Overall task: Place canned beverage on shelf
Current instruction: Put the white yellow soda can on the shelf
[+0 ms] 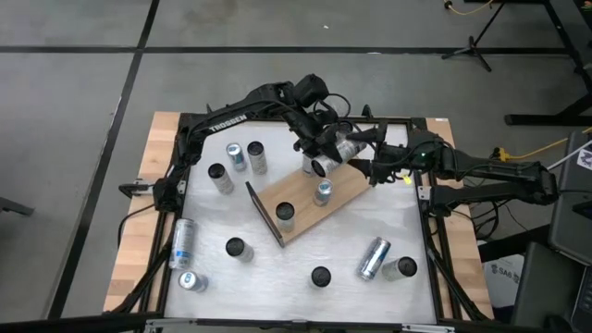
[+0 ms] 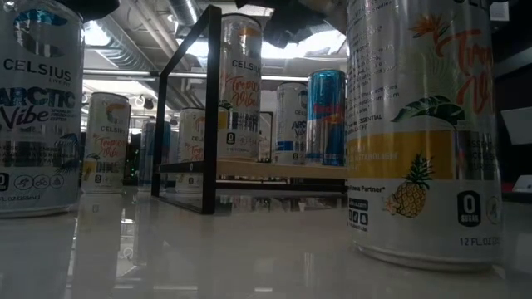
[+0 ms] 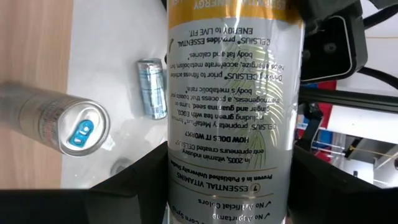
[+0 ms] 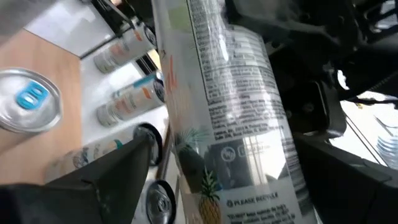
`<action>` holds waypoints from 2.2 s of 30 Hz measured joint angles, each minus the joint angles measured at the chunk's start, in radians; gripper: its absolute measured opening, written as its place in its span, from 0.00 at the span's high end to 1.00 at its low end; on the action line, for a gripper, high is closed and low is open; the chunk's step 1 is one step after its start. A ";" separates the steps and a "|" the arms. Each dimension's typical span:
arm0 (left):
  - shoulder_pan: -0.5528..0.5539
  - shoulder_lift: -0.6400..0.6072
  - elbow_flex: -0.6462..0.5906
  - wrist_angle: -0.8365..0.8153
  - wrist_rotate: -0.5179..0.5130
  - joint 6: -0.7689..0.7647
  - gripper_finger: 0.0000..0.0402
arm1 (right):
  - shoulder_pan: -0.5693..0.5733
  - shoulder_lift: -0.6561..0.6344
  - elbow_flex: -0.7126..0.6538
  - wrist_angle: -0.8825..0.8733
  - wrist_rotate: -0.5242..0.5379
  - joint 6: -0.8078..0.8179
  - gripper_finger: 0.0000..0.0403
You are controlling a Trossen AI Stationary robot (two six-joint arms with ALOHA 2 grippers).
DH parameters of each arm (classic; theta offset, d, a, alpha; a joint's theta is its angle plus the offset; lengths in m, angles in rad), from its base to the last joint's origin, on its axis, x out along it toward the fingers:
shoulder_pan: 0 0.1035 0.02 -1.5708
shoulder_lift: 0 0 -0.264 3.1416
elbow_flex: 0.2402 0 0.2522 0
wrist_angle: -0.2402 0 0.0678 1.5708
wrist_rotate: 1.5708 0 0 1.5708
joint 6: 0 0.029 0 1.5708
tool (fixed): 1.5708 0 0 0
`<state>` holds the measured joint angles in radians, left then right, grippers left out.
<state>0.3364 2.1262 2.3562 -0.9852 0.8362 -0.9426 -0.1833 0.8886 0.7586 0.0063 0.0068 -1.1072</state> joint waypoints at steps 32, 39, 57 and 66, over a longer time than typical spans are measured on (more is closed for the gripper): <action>-0.031 0.000 0.000 0.007 -0.067 -0.122 0.43 | 0.000 0.044 -0.001 0.027 -0.012 0.002 0.10; -0.031 0.000 0.000 0.002 -0.074 -0.125 0.43 | 0.000 0.048 -0.001 0.033 -0.007 0.002 0.27; -0.031 0.000 0.000 -0.002 -0.126 -0.118 0.29 | 0.000 0.064 -0.001 0.023 0.018 0.034 0.38; -0.032 0.000 0.000 -0.002 -0.127 -0.090 0.25 | 0.000 0.064 -0.001 0.018 0.014 0.033 0.38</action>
<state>0.3046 2.1262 2.3562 -0.9871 0.7090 -1.0331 -0.1829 0.9531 0.7574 0.0242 0.0204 -1.0740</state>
